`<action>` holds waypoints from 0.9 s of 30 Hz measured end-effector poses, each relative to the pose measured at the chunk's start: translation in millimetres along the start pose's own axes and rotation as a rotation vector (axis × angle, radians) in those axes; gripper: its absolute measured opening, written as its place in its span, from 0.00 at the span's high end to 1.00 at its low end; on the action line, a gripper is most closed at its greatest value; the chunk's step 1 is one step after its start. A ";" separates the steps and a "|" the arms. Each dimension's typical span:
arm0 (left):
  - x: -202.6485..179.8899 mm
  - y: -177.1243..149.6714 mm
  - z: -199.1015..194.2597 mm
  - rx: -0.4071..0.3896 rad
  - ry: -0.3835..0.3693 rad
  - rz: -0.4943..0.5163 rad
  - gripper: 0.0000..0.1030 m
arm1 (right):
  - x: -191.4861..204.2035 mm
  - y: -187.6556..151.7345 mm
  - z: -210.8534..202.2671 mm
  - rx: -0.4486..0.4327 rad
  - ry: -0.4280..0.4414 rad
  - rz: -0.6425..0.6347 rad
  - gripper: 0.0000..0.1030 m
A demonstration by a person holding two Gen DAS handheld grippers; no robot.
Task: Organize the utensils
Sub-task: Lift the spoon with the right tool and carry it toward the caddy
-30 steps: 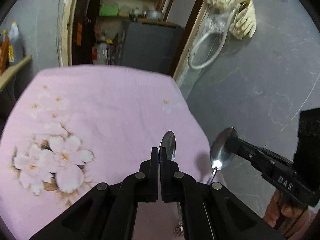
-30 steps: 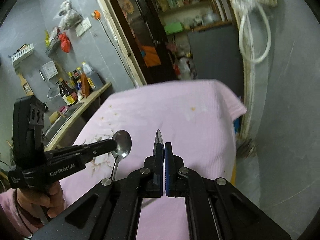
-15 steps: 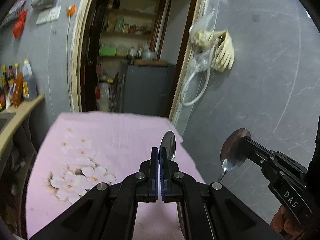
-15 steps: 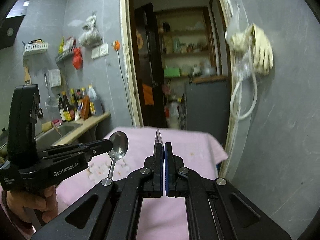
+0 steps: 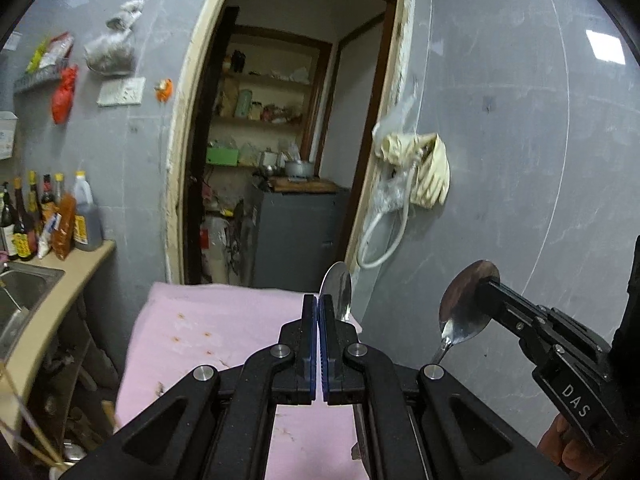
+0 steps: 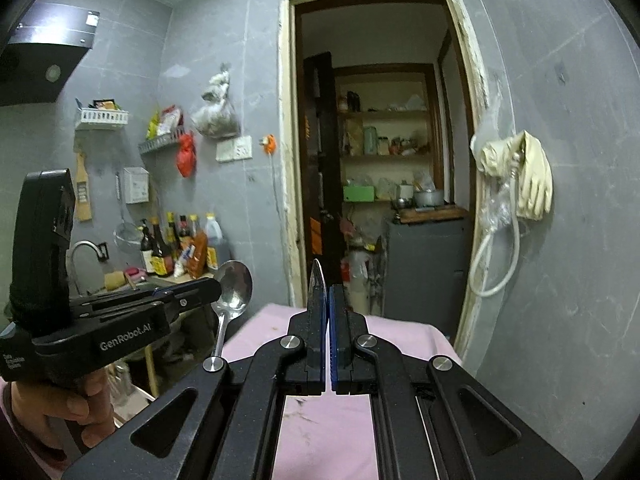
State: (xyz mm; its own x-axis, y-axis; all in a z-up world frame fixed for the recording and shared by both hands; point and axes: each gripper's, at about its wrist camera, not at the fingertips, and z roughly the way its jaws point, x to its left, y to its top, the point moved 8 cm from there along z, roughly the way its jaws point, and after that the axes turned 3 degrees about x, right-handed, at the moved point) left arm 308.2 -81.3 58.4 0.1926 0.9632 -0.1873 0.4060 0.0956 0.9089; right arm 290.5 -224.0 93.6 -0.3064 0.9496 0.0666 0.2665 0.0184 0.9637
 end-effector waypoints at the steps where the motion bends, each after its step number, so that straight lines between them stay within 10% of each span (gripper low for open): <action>1: 2.7 3.7 -8.1 -0.012 0.000 -0.001 0.98 | 7.5 3.4 -2.2 -0.007 0.008 -0.002 0.98; 27: 171.6 -22.0 -119.0 -0.138 0.281 -0.175 0.98 | 149.6 -36.3 12.2 -0.019 0.082 -0.188 0.98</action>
State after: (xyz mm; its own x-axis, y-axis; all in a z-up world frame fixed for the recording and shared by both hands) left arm 226.0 111.7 50.6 -0.1302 0.9589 -0.2521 0.2825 0.2796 0.9176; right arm 246.1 -78.9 65.4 -0.4224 0.9014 -0.0953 0.1803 0.1866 0.9657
